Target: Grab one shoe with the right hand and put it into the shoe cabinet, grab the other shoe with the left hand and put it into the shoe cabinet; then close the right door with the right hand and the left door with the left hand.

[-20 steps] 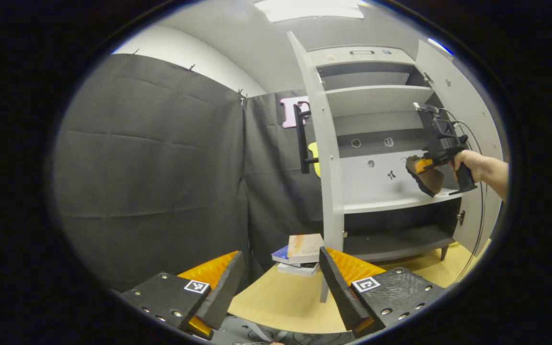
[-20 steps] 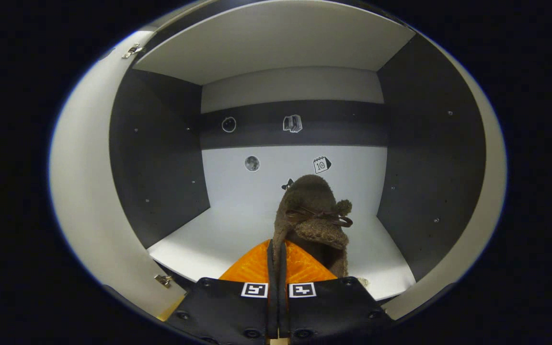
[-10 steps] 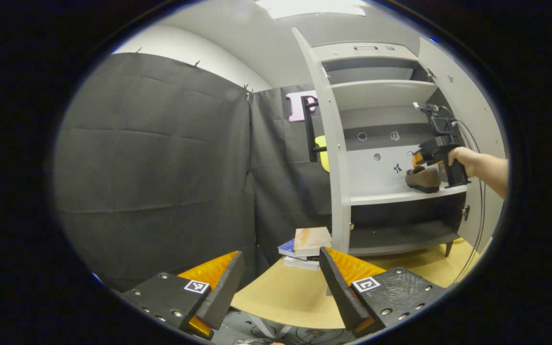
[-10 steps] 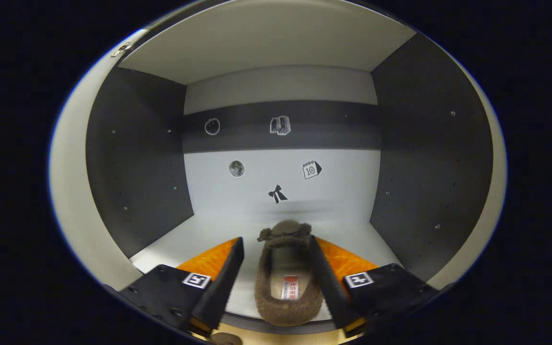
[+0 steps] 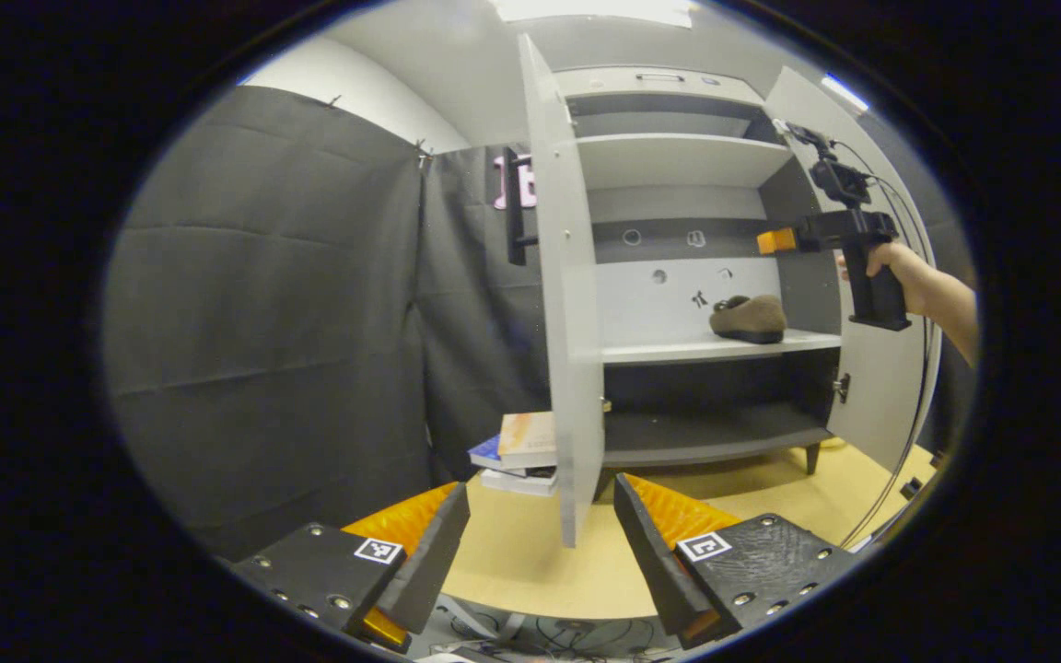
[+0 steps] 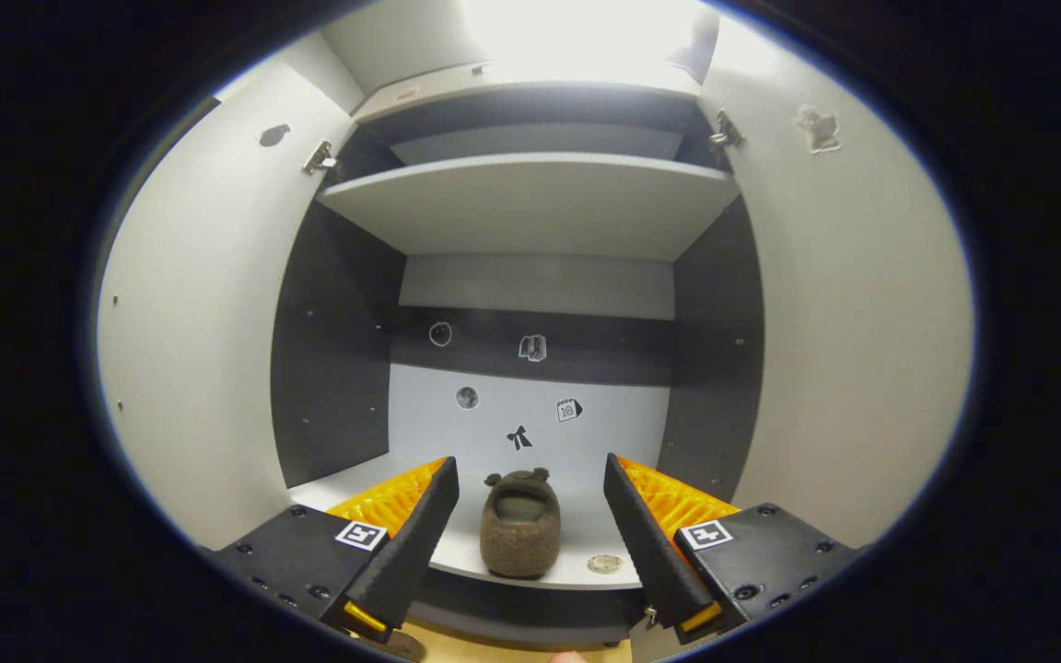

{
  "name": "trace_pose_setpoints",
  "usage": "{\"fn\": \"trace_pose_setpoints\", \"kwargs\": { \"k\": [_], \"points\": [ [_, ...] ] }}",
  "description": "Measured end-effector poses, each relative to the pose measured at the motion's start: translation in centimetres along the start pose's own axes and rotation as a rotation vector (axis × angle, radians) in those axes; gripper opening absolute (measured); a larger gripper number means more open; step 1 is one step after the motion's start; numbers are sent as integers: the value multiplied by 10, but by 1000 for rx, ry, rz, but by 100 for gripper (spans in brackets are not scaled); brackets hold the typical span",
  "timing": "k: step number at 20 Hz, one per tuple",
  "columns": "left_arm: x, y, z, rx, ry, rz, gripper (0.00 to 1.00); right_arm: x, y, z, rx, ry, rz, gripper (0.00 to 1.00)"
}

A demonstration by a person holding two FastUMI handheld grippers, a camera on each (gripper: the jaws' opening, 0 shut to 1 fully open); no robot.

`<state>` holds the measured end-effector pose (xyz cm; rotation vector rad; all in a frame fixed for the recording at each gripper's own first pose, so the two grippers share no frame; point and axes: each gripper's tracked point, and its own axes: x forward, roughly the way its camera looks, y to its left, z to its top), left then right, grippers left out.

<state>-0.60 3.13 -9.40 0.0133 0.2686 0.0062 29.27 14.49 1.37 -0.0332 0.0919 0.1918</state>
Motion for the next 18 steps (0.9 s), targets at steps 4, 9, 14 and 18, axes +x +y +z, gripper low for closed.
{"fn": "trace_pose_setpoints", "kwargs": {
  "k": [4,9,14,18],
  "points": [
    [15,-42,-16,23,13,-123,92,-50,-5,-2,1,-24,11,100],
    [42,-84,-53,34,82,-235,95,-106,-13,-21,-22,-27,3,97],
    [67,-109,-95,25,182,-291,92,-153,-23,-34,-58,-47,-26,100],
    [94,-121,-126,-20,274,-299,92,-183,-32,-43,-67,-29,-35,100]
  ]
}}
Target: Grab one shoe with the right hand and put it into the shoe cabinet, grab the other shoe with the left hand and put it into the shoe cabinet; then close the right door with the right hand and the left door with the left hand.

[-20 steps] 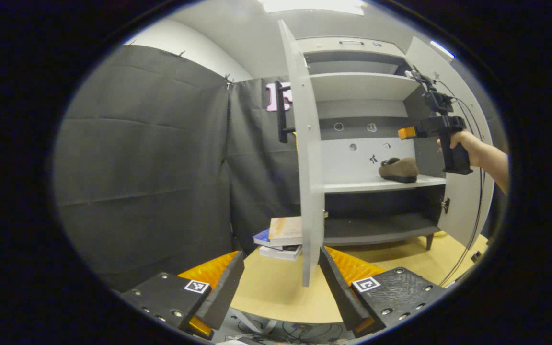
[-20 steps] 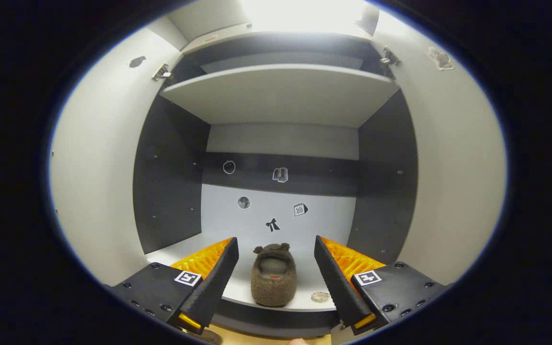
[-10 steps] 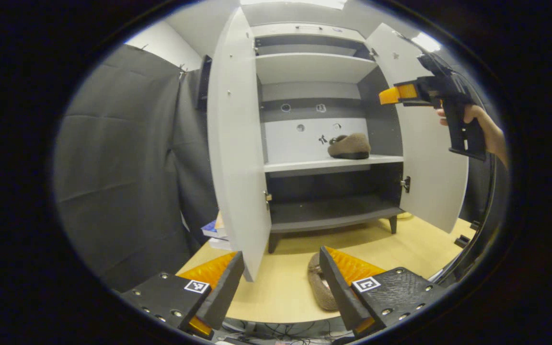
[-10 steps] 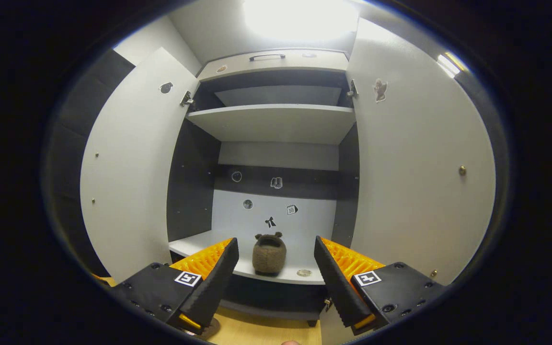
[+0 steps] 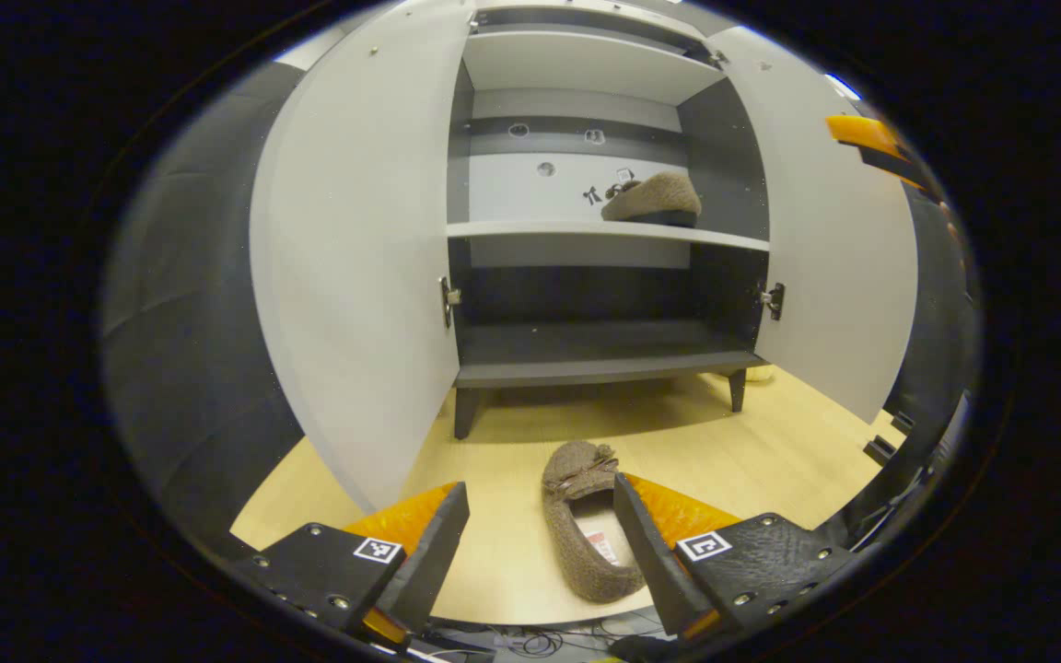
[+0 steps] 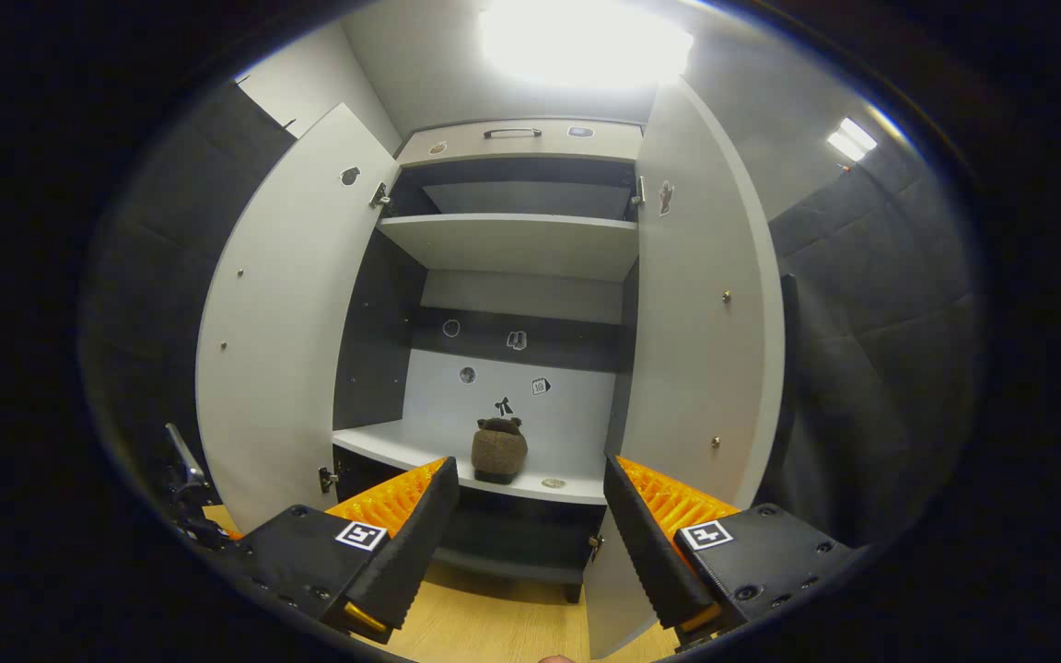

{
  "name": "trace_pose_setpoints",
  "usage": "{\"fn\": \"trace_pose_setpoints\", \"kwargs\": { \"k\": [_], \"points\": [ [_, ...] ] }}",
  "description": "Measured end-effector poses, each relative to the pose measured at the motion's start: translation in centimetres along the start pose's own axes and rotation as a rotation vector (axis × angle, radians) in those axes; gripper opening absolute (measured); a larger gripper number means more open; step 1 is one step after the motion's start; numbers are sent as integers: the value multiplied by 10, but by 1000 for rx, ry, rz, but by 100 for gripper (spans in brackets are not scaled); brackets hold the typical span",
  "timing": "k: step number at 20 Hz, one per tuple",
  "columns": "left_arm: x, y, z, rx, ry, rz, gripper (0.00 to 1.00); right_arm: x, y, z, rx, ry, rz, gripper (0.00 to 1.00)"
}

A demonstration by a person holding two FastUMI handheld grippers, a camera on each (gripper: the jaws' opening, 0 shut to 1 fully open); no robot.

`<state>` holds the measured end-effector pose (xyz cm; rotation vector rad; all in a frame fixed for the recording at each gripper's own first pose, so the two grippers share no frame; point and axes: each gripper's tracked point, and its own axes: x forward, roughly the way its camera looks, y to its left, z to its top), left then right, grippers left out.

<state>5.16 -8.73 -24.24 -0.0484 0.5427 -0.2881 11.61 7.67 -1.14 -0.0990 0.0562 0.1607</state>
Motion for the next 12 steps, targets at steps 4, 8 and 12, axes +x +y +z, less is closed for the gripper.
{"fn": "trace_pose_setpoints", "kwargs": {
  "k": [4,8,12],
  "points": [
    [25,1,-30,-20,98,10,93,-23,-8,-8,-16,19,-16,98],
    [47,5,-67,4,217,22,93,-37,-12,-22,24,74,-18,97],
    [61,-5,-85,-25,277,-6,82,-45,-14,-33,24,110,-22,98]
  ]
}}
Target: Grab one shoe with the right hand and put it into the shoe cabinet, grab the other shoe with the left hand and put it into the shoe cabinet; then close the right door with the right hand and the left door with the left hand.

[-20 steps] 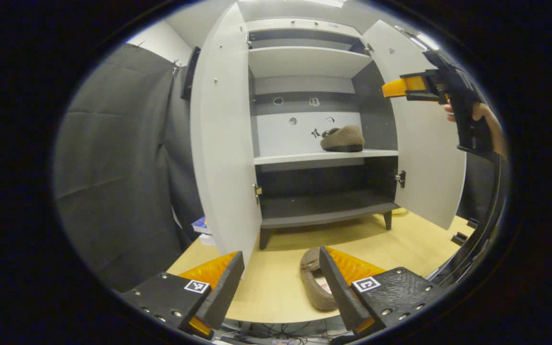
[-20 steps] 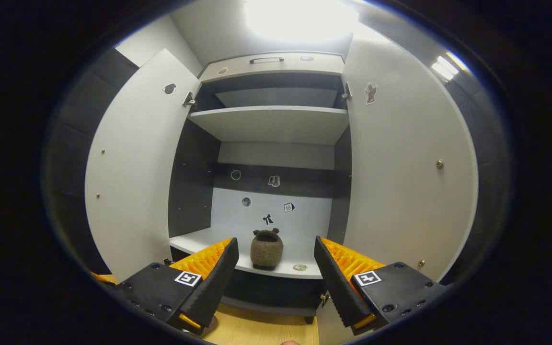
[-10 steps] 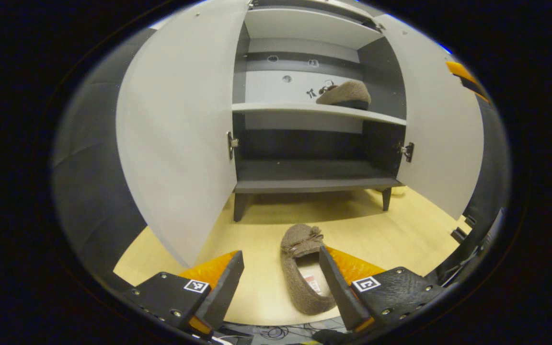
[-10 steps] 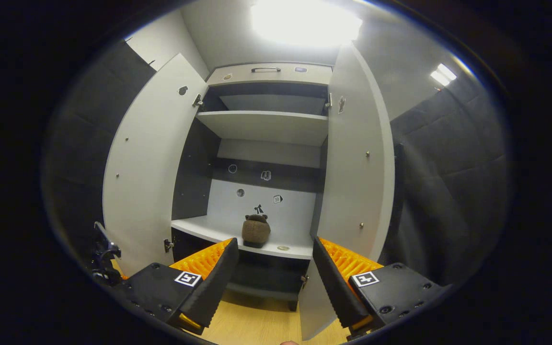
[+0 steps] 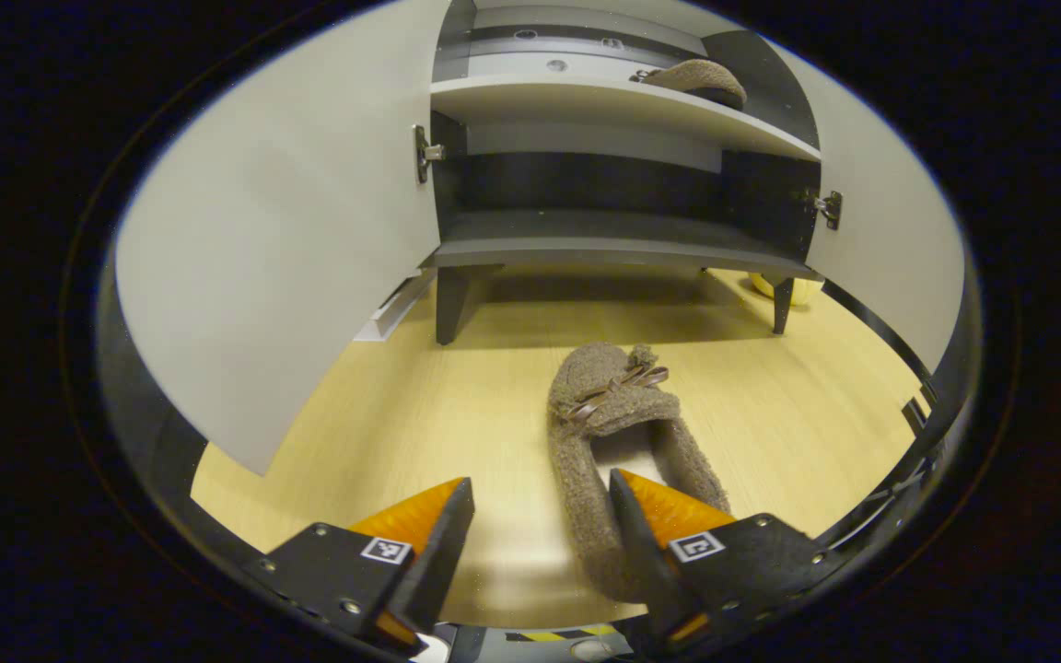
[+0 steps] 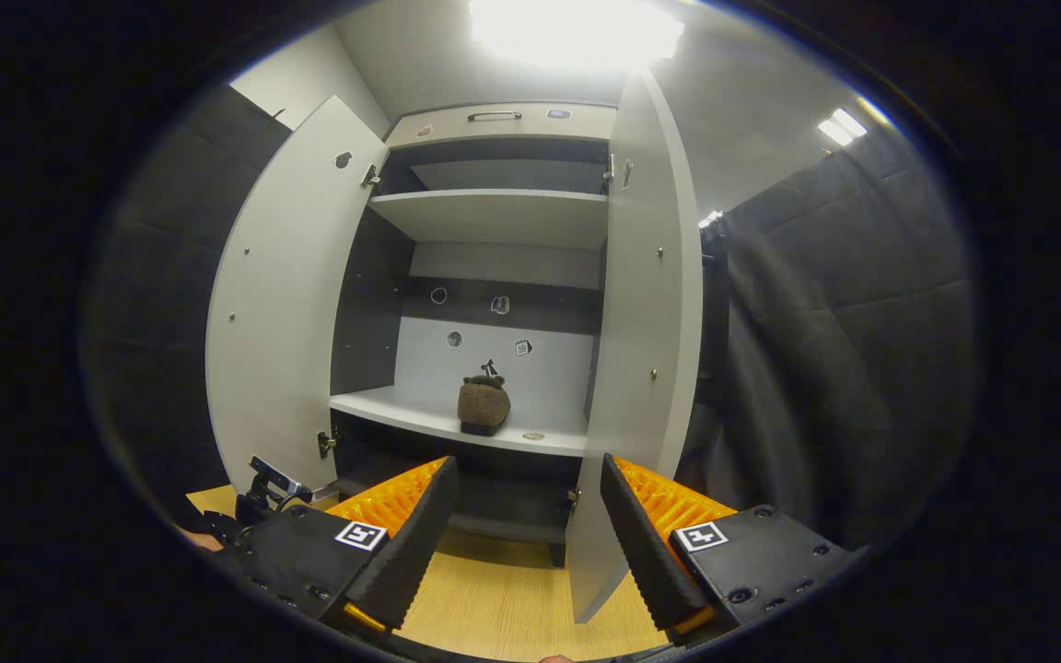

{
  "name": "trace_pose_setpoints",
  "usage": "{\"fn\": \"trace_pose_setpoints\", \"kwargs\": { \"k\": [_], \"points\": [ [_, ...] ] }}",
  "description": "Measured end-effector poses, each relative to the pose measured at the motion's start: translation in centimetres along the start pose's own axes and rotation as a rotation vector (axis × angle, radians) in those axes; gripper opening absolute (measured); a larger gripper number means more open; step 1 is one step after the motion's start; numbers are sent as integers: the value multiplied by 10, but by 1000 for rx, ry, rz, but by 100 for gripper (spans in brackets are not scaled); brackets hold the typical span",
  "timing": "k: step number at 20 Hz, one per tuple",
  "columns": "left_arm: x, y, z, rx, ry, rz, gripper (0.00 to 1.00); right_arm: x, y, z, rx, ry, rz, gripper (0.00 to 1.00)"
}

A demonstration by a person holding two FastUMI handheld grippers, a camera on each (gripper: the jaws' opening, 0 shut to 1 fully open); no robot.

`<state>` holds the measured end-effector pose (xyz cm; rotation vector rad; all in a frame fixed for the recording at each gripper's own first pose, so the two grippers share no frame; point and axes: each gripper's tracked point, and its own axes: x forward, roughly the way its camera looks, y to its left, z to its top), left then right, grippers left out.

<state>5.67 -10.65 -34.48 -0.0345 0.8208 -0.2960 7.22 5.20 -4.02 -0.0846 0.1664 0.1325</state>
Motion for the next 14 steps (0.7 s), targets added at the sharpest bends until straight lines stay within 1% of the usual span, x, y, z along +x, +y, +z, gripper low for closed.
{"fn": "trace_pose_setpoints", "kwargs": {
  "k": [1,2,3,4,5,6,7,8,9,10,11,14],
  "points": [
    [5,-5,-4,-7,27,-9,65,-1,0,-1,1,2,1,98],
    [11,-4,-6,4,47,-1,63,-1,0,-2,2,4,2,98],
    [16,-8,-7,5,56,-19,36,0,1,-2,4,7,5,98],
    [20,-13,-9,-11,70,-21,38,-1,3,-3,8,12,13,98],
    [22,-12,-11,-30,83,1,39,0,5,-4,12,16,19,98],
    [24,-13,-12,-38,98,4,24,1,6,-4,14,19,27,97],
    [29,-13,-10,-36,98,19,29,0,6,-5,15,20,30,97],
    [25,-12,-11,-23,100,32,18,2,6,-5,16,19,31,98],
    [25,-12,-8,-10,99,41,9,1,6,-6,20,22,32,98],
    [23,-12,-8,4,89,46,4,2,8,-7,27,26,37,98],
    [25,-10,-5,17,79,49,2,2,10,-7,34,29,44,97],
    [23,-5,8,6,37,55,2,1,6,-4,25,21,38,98]
  ]
}}
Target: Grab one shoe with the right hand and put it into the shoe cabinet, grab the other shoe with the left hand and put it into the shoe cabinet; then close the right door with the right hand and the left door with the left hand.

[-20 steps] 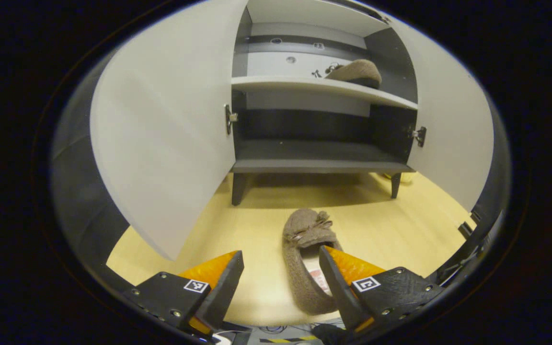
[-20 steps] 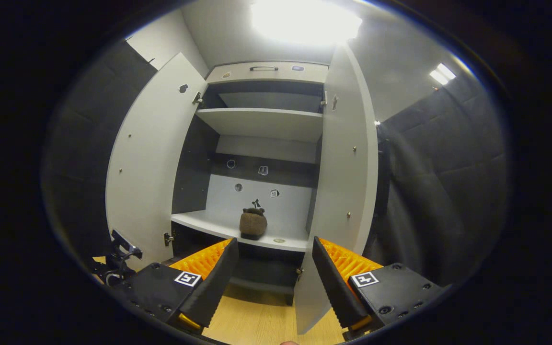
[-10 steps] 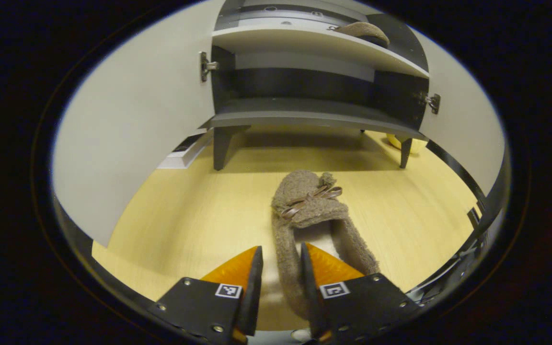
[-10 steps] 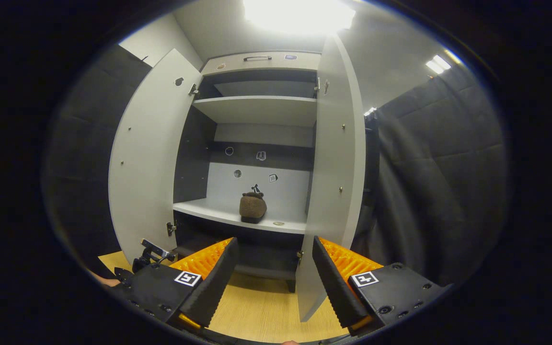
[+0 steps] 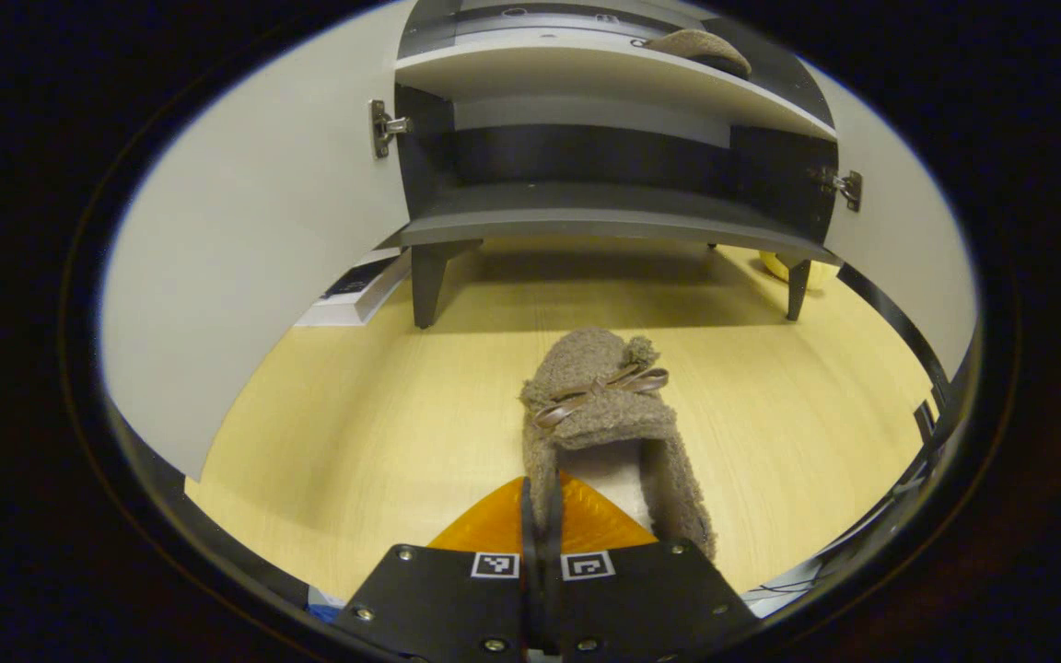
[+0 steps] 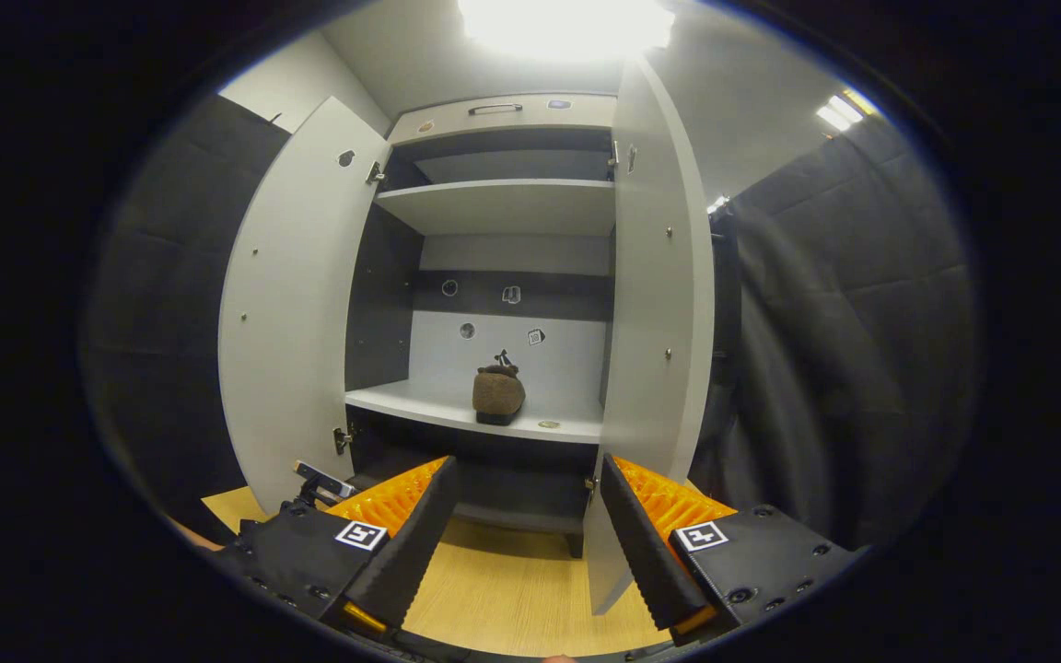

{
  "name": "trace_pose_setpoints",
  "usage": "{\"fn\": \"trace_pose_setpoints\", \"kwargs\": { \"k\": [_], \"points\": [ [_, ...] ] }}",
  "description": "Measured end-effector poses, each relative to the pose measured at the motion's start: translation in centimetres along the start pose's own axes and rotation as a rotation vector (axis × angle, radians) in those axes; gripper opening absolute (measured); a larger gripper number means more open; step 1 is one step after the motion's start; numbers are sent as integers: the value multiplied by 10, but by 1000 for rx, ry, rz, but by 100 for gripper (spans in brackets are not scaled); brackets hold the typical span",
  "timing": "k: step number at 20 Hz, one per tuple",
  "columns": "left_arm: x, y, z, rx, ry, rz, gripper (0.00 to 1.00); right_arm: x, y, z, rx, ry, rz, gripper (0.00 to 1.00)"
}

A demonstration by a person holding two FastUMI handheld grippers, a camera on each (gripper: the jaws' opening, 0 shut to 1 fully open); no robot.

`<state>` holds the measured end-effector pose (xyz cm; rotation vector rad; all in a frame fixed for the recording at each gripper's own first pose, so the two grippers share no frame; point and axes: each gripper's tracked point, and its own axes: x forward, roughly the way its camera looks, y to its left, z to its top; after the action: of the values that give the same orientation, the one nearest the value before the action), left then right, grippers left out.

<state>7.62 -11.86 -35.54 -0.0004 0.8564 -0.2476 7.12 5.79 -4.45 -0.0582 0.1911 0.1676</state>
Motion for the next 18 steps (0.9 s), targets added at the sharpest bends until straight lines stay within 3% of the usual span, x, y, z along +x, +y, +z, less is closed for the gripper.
{"fn": "trace_pose_setpoints", "kwargs": {
  "k": [8,9,10,11,12,18],
  "points": [
    [-15,2,41,-16,-126,-6,1,0,11,4,4,3,19,97],
    [-18,2,48,-18,-143,-8,9,0,13,5,-2,1,23,98],
    [-23,2,56,-18,-166,-10,1,0,15,6,-7,-2,27,97],
    [-30,3,68,-18,-189,-13,9,0,18,7,-11,-4,31,98],
    [-41,4,81,-21,-212,-14,1,-1,19,8,-13,-7,35,98],
    [-83,8,152,-61,-355,-21,1,-2,22,16,-23,-27,51,97]
  ]
}}
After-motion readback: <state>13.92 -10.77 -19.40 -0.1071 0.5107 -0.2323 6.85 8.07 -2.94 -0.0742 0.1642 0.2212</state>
